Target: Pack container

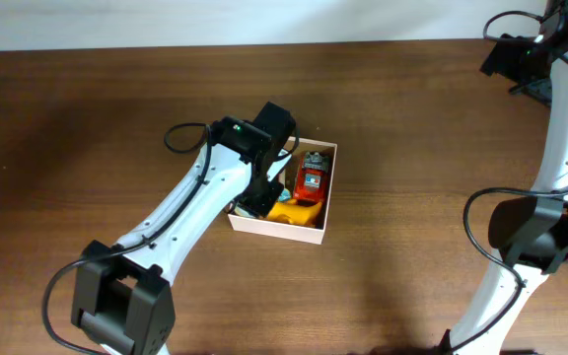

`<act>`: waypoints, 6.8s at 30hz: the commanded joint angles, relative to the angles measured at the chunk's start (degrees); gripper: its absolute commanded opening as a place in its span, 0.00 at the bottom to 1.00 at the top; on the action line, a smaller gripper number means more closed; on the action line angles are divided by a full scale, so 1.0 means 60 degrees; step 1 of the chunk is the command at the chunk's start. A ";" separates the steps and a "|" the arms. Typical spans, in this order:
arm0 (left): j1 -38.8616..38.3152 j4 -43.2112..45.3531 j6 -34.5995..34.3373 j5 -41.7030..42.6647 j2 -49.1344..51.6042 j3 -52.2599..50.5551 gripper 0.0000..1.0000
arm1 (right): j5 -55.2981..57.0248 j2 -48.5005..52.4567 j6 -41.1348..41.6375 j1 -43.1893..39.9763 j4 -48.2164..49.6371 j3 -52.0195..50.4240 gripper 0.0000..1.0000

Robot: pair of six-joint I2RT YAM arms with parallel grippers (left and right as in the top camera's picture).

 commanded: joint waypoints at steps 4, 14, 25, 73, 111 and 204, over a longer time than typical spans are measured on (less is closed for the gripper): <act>0.0062 0.0710 -0.0029 -0.0033 0.0058 -0.0262 0.31 | 0.0018 0.0018 0.0080 0.0000 0.0000 -0.0011 0.99; 0.0066 0.1614 -0.0033 -0.0036 0.0062 -0.1341 0.31 | 0.0018 0.0018 0.0080 0.0000 0.0000 -0.0011 0.99; 0.0066 0.2269 -0.0040 -0.0033 0.0066 -0.1902 0.31 | 0.0018 0.0018 0.0080 0.0000 0.0000 -0.0011 0.99; 0.0954 0.0375 -0.0248 -0.0437 0.0055 0.1858 0.52 | 0.0018 0.0018 0.0080 0.0000 0.0000 -0.0011 0.99; 0.2616 0.1435 -0.2025 0.1348 0.0058 -0.1716 0.47 | 0.0018 0.0018 0.0080 0.0000 0.0000 -0.0011 0.99; 0.3388 0.1603 -0.2987 -0.1402 -0.2353 0.2557 0.99 | 0.0018 0.0018 0.0080 0.0000 0.0000 -0.0011 0.99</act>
